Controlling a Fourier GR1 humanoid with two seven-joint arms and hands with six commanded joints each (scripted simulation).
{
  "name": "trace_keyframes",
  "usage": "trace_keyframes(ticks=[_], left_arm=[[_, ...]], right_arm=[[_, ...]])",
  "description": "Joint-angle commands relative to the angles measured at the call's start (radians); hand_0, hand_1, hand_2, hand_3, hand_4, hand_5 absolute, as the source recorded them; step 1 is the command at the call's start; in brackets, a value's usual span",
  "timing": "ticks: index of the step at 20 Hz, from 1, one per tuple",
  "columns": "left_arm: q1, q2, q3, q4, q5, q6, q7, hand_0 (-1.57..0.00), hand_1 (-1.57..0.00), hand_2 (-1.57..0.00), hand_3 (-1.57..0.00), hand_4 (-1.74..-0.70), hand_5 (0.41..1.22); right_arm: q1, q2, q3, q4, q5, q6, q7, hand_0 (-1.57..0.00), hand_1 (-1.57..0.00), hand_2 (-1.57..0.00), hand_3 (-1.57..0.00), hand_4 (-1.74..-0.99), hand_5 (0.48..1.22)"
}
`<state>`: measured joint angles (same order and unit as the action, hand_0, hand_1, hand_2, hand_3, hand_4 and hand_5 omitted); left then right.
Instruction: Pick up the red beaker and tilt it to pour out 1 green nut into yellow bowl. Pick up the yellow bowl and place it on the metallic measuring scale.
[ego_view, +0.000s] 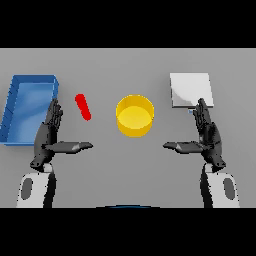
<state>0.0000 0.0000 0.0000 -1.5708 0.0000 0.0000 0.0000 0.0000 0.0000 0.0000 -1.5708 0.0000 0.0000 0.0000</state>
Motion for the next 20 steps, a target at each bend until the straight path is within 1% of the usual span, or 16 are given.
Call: trace_keyframes(ticks=[1,5,6,7,8,9,10,11,12,14,15,17,18,19,20], left_arm=[[0.004,0.0,-0.001,-0.003,0.0,0.0,-0.002,0.0,0.0,0.0,0.0,-1.14,0.66],[0.036,-0.002,-0.011,-0.028,-0.001,-0.005,-0.013,0.0,0.0,0.0,0.0,-1.14,0.66],[0.039,-0.006,-0.016,-0.028,-0.007,-0.002,-0.013,0.0,0.0,0.0,0.0,-1.14,0.66],[0.087,0.026,-0.058,-0.088,-0.061,-0.013,-0.04,0.0,0.0,0.0,0.0,-1.14,0.66],[0.124,0.049,-0.081,-0.138,-0.089,-0.021,-0.05,0.0,0.0,0.0,0.0,-1.14,0.66],[0.159,0.051,-0.111,-0.18,-0.114,-0.026,-0.044,0.0,0.0,0.0,0.0,-1.14,0.66],[0.172,0.064,-0.12,-0.21,-0.129,-0.027,-0.02,0.0,0.0,0.0,0.0,-1.14,0.662],[0.173,0.069,-0.128,-0.228,-0.139,-0.027,-0.003,0.0,0.0,0.0,0.0,-1.14,0.66],[0.179,0.076,-0.135,-0.243,-0.141,-0.034,0.012,0.0,0.0,0.0,0.0,-1.14,0.657],[0.162,0.086,-0.126,-0.238,-0.132,-0.041,0.064,0.0,0.0,0.0,0.0,-1.14,0.652],[0.158,0.079,-0.135,-0.226,-0.139,-0.042,0.078,0.0,0.0,0.0,0.0,-1.14,0.65],[0.121,0.074,-0.126,-0.181,-0.136,-0.041,0.085,0.0,0.0,0.0,0.0,-1.14,0.648],[0.093,0.067,-0.127,-0.145,-0.146,-0.037,0.096,0.0,0.0,0.0,0.0,-1.14,0.647],[0.054,0.068,-0.106,-0.099,-0.136,-0.036,0.105,0.0,0.0,0.0,0.0,-1.14,0.643],[0.034,0.063,-0.104,-0.063,-0.137,-0.035,0.089,0.0,0.0,0.0,0.0,-1.16,0.645]], right_arm=[[-0.002,0.001,0.001,0.001,0.001,-0.002,0.001,0.0,0.0,0.0,0.0,-1.071,0.578],[-0.014,0.011,0.007,0.01,0.01,-0.011,0.005,0.0,0.0,0.0,0.0,-1.071,0.578],[-0.029,0.014,0.008,0.007,0.012,-0.018,0.016,0.0,0.0,0.0,0.0,-1.071,0.578],[-0.002,-0.032,0.053,-0.034,0.125,-0.046,-0.053,0.0,0.0,0.0,0.0,-1.071,0.578],[0.038,-0.05,0.086,-0.066,0.192,-0.059,-0.097,0.0,0.0,0.0,0.0,-1.072,0.577],[0.048,-0.057,0.111,-0.078,0.247,-0.076,-0.097,0.0,0.0,0.0,0.0,-1.066,0.576],[0.049,-0.062,0.125,-0.082,0.28,-0.085,-0.091,0.0,0.0,0.0,0.0,-1.064,0.577],[0.069,-0.068,0.128,-0.099,0.286,-0.083,-0.099,0.0,0.0,0.0,0.0,-1.071,0.581],[0.078,-0.061,0.14,-0.107,0.294,-0.084,-0.105,0.0,0.0,0.0,0.0,-1.084,0.585],[0.064,-0.058,0.138,-0.107,0.274,-0.067,-0.086,0.0,0.0,0.0,0.0,-1.118,0.6],[0.051,-0.064,0.13,-0.104,0.266,-0.062,-0.067,0.0,0.0,0.0,0.0,-1.131,0.607],[0.06,-0.064,0.133,-0.118,0.248,-0.045,-0.095,0.0,0.0,0.0,0.0,-1.163,0.624],[0.048,-0.064,0.123,-0.101,0.225,-0.031,-0.08,0.0,0.0,0.0,0.0,-1.18,0.627],[0.046,-0.066,0.117,-0.101,0.21,-0.022,-0.08,0.0,0.0,0.0,0.0,-1.189,0.626],[0.048,-0.064,0.117,-0.098,0.202,-0.015,-0.084,0.0,0.0,0.0,0.0,-1.197,0.627]])
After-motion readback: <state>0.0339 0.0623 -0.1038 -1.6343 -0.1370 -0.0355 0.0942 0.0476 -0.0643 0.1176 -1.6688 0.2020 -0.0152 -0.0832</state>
